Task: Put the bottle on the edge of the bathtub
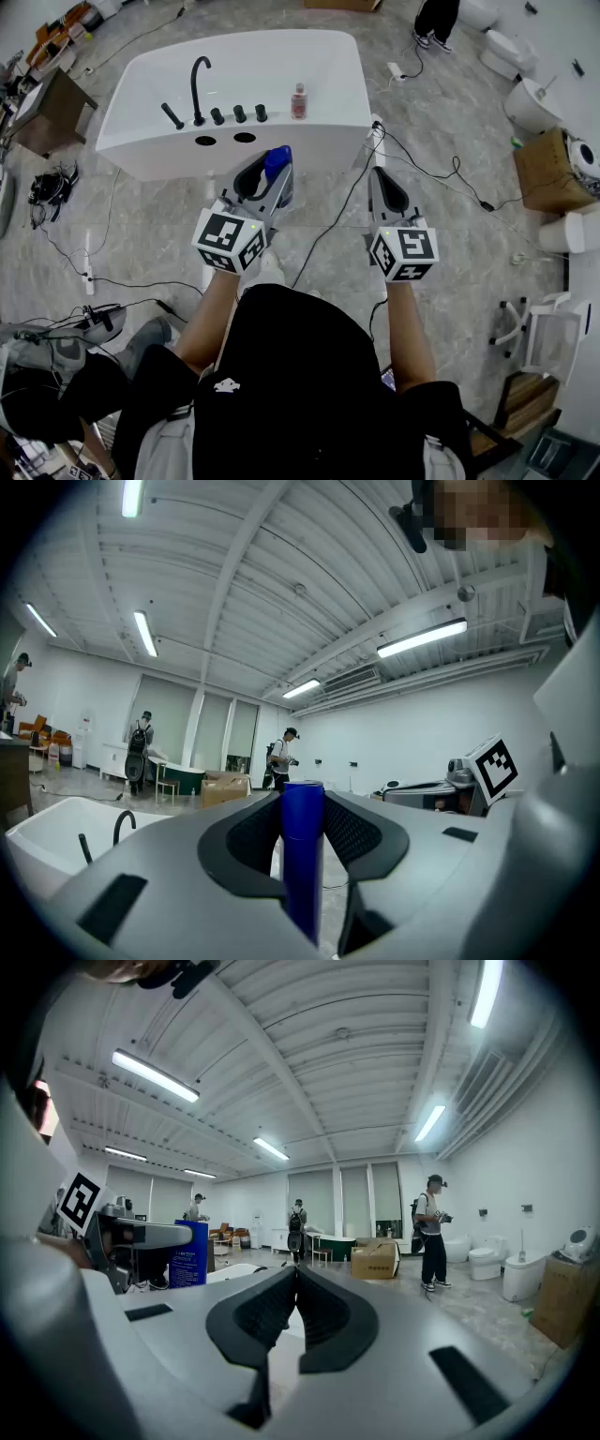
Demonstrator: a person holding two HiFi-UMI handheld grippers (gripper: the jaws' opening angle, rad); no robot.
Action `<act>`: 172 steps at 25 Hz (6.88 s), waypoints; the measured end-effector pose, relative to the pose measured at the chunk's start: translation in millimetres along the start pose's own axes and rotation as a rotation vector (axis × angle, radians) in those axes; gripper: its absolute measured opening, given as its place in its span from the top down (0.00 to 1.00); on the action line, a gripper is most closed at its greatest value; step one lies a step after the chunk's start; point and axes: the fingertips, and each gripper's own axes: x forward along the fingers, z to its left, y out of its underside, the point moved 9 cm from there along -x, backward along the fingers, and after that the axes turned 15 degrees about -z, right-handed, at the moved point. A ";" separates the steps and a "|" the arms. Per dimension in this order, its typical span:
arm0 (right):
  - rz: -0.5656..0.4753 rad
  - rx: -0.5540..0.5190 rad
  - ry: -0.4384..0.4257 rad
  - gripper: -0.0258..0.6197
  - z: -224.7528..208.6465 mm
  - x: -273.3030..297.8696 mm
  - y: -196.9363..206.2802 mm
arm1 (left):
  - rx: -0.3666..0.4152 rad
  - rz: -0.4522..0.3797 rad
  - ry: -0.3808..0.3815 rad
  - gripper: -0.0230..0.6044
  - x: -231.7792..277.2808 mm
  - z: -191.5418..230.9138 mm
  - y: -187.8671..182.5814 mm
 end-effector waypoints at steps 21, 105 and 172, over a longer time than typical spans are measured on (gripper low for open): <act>-0.003 0.031 -0.024 0.92 -16.5 -30.7 10.9 | 0.001 0.017 0.013 0.72 -1.0 -34.1 7.9; 0.462 0.179 -0.116 0.92 -252.3 391.5 227.8 | -0.141 0.356 0.022 0.73 405.0 216.9 262.2; 0.729 0.318 -0.088 0.92 -320.1 394.9 421.0 | -0.057 0.538 -0.035 0.73 460.2 235.3 501.4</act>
